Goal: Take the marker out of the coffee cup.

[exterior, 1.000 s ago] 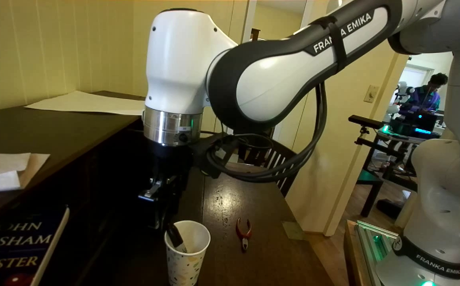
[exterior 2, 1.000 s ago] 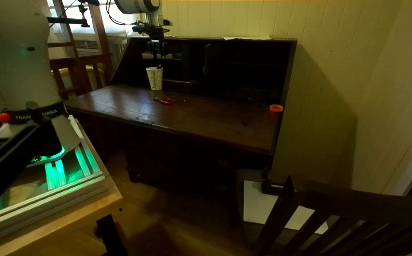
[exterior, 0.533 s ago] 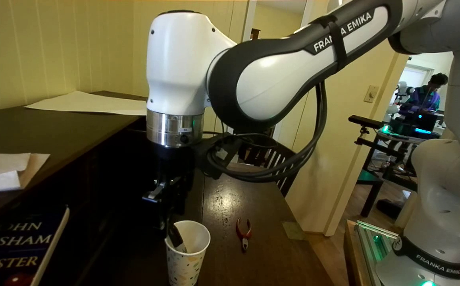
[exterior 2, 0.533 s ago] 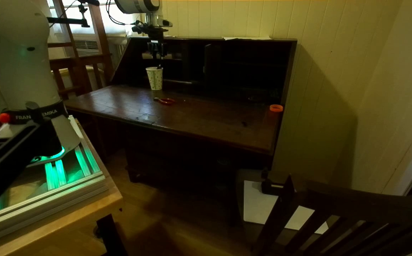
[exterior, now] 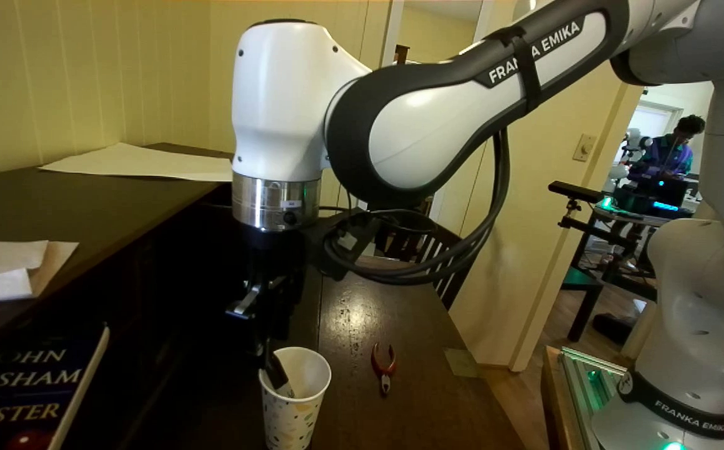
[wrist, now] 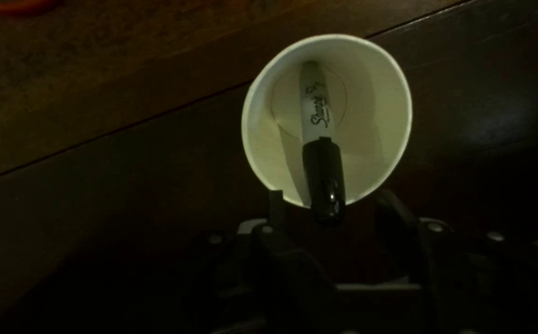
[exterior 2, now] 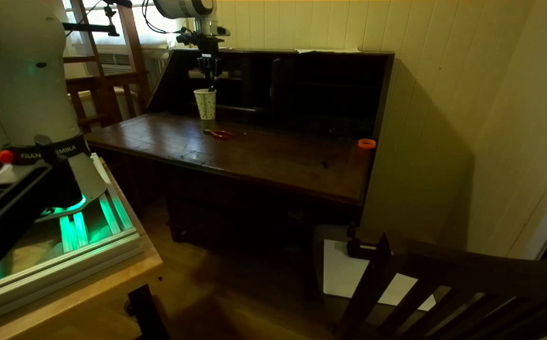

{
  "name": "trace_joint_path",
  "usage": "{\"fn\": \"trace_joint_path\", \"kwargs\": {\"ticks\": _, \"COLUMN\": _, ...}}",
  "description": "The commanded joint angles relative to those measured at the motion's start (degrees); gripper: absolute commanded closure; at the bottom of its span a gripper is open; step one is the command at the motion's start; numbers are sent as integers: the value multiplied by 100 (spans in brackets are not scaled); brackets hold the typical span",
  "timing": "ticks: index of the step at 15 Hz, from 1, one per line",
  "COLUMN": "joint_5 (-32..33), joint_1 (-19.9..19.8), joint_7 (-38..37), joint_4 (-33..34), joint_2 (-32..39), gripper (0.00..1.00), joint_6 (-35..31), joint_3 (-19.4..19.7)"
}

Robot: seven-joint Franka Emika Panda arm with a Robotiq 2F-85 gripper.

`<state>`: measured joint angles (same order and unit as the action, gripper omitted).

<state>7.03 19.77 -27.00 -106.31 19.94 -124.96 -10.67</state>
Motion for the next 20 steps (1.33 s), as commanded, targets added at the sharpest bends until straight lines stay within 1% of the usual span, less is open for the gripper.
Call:
{"fn": "trace_joint_path", "kwargs": {"ticks": 1, "joint_5": 44, "joint_1": 89, "joint_7": -116, "joint_4": 24, "joint_2": 21, "gripper": 37, "joint_6": 19, "joint_3": 78}}
{"fn": "trace_joint_path", "kwargs": {"ticks": 2, "joint_5": 15, "joint_1": 85, "joint_7": -97, "joint_4": 33, "joint_2": 38, "gripper": 42, "joint_6": 14, "joint_3": 67}}
{"fn": "trace_joint_path", "kwargs": {"ticks": 5, "joint_5": 14, "joint_1": 93, "joint_7": -80, "joint_4": 53, "joint_2": 68, "gripper": 52, "joint_6": 31, "joint_3": 62}}
{"fn": "trace_joint_path", "kwargs": {"ticks": 8, "joint_5": 51, "joint_1": 104, "joint_7": -78, "joint_4": 56, "joint_2": 87, "gripper": 55, "joint_6": 9, "joint_3": 76}}
{"fn": "trace_joint_path", "kwargs": {"ticks": 12, "joint_5": 76, "joint_1": 109, "joint_7": -72, "joint_4": 53, "joint_2": 102, "gripper": 52, "joint_6": -8, "joint_3": 83}}
{"fn": "trace_joint_path", "kwargs": {"ticks": 15, "joint_5": 104, "joint_1": 118, "joint_7": -83, "joint_4": 54, "joint_2": 115, "gripper": 58, "joint_6": -49, "joint_3": 96}}
{"fn": "trace_joint_path", "kwargs": {"ticks": 16, "joint_5": 108, "joint_1": 120, "joint_7": -82, "joint_4": 57, "joint_2": 121, "gripper": 58, "joint_6": -53, "joint_3": 99}}
{"fn": "trace_joint_path", "kwargs": {"ticks": 17, "joint_5": 134, "joint_1": 127, "joint_7": -94, "joint_4": 56, "joint_2": 123, "gripper": 62, "joint_6": -70, "joint_3": 109}}
{"fn": "trace_joint_path", "kwargs": {"ticks": 18, "joint_5": 151, "joint_1": 130, "joint_7": -100, "joint_4": 55, "joint_2": 122, "gripper": 62, "joint_6": -85, "joint_3": 116}}
{"fn": "trace_joint_path", "kwargs": {"ticks": 19, "joint_5": 170, "joint_1": 136, "joint_7": -107, "joint_4": 54, "joint_2": 119, "gripper": 68, "joint_6": -92, "joint_3": 126}}
{"fn": "trace_joint_path", "kwargs": {"ticks": 20, "joint_5": 176, "joint_1": 137, "joint_7": -105, "joint_4": 55, "joint_2": 121, "gripper": 70, "joint_6": -98, "joint_3": 132}}
